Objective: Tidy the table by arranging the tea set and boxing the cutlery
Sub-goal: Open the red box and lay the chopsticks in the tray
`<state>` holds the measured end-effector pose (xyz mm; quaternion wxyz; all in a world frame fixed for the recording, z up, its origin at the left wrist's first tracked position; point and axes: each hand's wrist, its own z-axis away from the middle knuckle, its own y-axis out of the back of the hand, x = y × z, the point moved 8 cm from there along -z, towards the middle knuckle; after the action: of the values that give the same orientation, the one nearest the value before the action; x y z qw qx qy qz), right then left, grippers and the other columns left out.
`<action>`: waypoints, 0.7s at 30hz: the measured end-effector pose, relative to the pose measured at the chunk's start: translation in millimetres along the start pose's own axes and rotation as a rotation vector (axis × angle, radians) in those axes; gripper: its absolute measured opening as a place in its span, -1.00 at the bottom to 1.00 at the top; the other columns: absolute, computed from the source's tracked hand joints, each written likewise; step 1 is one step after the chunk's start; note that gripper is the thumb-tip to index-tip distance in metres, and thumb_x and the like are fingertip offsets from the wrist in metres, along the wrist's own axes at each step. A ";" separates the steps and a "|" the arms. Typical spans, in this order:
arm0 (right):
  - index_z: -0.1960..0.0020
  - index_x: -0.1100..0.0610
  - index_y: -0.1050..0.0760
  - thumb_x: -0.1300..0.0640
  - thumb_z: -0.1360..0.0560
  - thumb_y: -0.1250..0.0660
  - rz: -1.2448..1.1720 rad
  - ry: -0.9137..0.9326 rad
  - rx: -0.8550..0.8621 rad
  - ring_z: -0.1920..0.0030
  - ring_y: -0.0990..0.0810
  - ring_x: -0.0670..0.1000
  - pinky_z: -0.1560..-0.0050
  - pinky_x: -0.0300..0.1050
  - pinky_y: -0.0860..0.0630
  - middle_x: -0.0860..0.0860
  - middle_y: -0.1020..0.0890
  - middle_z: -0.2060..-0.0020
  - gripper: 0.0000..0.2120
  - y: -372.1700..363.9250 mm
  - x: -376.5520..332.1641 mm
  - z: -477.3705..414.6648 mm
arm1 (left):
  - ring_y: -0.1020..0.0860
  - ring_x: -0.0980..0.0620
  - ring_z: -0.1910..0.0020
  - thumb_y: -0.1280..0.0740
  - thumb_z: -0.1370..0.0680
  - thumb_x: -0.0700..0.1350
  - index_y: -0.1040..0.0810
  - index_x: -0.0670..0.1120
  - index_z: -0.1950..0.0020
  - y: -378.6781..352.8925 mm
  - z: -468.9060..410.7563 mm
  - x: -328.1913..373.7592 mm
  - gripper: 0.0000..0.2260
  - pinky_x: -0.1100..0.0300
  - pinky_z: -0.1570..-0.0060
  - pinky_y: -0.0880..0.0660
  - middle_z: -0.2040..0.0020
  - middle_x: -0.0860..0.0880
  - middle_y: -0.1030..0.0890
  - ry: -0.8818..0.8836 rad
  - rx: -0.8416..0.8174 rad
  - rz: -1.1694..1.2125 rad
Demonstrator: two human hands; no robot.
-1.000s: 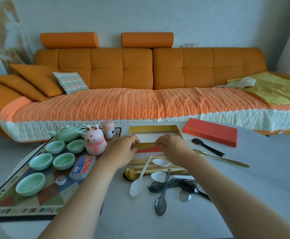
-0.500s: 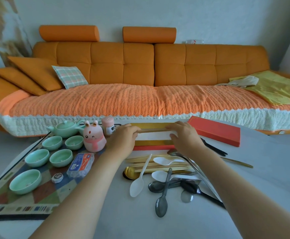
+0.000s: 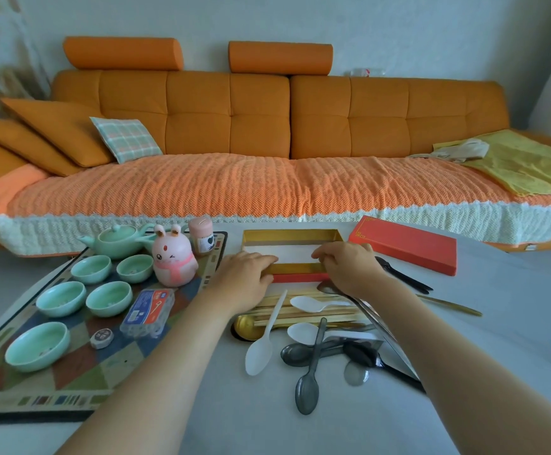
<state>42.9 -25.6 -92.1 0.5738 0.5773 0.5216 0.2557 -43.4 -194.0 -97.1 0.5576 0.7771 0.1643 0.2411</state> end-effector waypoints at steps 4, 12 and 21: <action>-0.20 -0.07 -0.57 0.13 -0.61 -0.08 0.042 0.067 -0.028 -0.18 -0.52 -0.02 -0.29 0.02 -0.18 -0.11 -0.65 -0.13 -0.66 0.3 -10.3 6.6 | -0.30 0.00 -0.44 -0.18 -0.65 0.00 -0.31 0.06 -0.52 3.5 0.5 3.0 -0.59 0.08 -0.39 -0.18 -0.47 0.07 -0.38 0.014 -0.019 0.028; 0.01 -0.04 -0.66 0.25 -0.52 -0.30 0.088 0.331 0.134 0.03 -0.51 -0.02 -0.08 -0.01 -0.49 -0.11 -0.63 0.06 -0.76 20.6 -41.9 24.6 | -0.50 0.04 -0.03 -0.29 -0.57 -0.09 -0.57 0.06 -0.03 29.6 7.9 16.8 -0.90 0.15 0.03 -0.37 -0.03 0.10 -0.53 -0.061 0.156 0.016; -0.21 -0.08 -0.59 0.03 -0.59 -0.26 0.192 0.264 -0.173 -0.16 -0.47 -0.02 -0.06 -0.07 -0.49 -0.07 -0.60 -0.10 -0.77 -9.8 -51.2 37.3 | -0.52 0.04 -0.07 -0.29 -0.59 0.06 -0.63 0.12 -0.17 -0.8 26.0 -1.5 -0.79 0.09 -0.09 -0.49 -0.14 0.08 -0.54 0.058 -0.180 0.018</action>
<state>56.6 -88.3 -93.6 0.5209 0.5343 0.5109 0.4268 -30.2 -215.0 -104.9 0.6180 0.7180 0.1511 0.2822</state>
